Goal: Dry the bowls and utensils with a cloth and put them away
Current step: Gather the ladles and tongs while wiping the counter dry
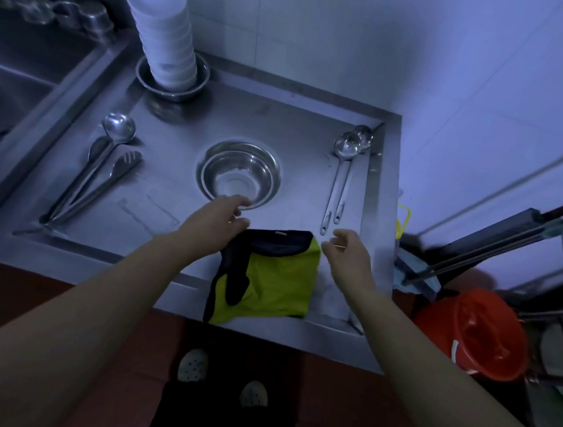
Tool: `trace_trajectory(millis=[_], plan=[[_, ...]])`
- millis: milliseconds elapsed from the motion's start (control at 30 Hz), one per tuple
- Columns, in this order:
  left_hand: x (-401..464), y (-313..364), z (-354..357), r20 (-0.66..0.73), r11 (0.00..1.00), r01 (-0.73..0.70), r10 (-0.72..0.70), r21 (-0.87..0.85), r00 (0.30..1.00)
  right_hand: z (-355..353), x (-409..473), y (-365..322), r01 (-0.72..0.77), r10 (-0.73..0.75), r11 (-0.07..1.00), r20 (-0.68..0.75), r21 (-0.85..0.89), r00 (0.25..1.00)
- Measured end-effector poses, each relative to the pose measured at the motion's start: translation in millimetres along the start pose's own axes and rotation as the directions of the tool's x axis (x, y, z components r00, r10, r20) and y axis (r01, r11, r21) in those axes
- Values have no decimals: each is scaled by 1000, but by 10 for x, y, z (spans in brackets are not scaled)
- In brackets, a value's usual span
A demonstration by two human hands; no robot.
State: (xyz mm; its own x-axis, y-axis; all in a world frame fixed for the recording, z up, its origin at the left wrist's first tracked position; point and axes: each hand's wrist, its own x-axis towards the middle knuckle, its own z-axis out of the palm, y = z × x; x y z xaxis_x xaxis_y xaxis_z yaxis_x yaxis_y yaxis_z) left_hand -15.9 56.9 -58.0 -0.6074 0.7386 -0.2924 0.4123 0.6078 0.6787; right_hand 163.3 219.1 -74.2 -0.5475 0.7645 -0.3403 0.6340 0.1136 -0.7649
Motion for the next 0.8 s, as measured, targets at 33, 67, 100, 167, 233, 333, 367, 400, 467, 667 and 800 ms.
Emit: trace_trajectory(millis=[33, 67, 100, 167, 233, 333, 367, 400, 467, 667, 800], plan=[[38, -101, 29, -36, 1000, 5, -4, 30, 999, 94, 11, 68, 14, -13, 994, 9, -107, 1000], [63, -199, 48, -69, 998, 28, -24, 55, 997, 210, 5, 134, 28, -23, 983, 34, -179, 999], [73, -294, 66, -93, 995, 65, -58, 74, 994, 332, -31, 185, 43, -29, 973, 65, -228, 997], [85, -482, 126, -75, 987, 127, -119, 101, 990, 591, -107, 288, 137, -113, 943, 94, -303, 989], [66, -622, 214, 73, 986, 98, -109, 132, 991, 797, -161, 345, 267, -233, 897, 137, -352, 963], [34, -733, 339, 304, 987, -33, -16, 156, 953, 1010, -206, 372, 399, -261, 828, 359, -393, 896], [33, -757, 371, 325, 984, -60, 2, 168, 946, 1066, -231, 370, 435, -273, 799, 395, -415, 877], [46, -785, 387, 323, 981, -68, 6, 181, 946, 1130, -242, 366, 442, -284, 789, 384, -427, 878], [55, -838, 399, 282, 977, -19, -43, 214, 958, 1230, -235, 317, 418, -324, 801, 278, -428, 904], [-27, -952, 436, 335, 940, 19, -140, 340, 932, 1384, 66, 142, 424, -317, 705, 284, -568, 905], [-60, -975, 412, 298, 950, 55, -152, 309, 942, 1291, 133, 66, 370, -240, 715, 289, -593, 927]])
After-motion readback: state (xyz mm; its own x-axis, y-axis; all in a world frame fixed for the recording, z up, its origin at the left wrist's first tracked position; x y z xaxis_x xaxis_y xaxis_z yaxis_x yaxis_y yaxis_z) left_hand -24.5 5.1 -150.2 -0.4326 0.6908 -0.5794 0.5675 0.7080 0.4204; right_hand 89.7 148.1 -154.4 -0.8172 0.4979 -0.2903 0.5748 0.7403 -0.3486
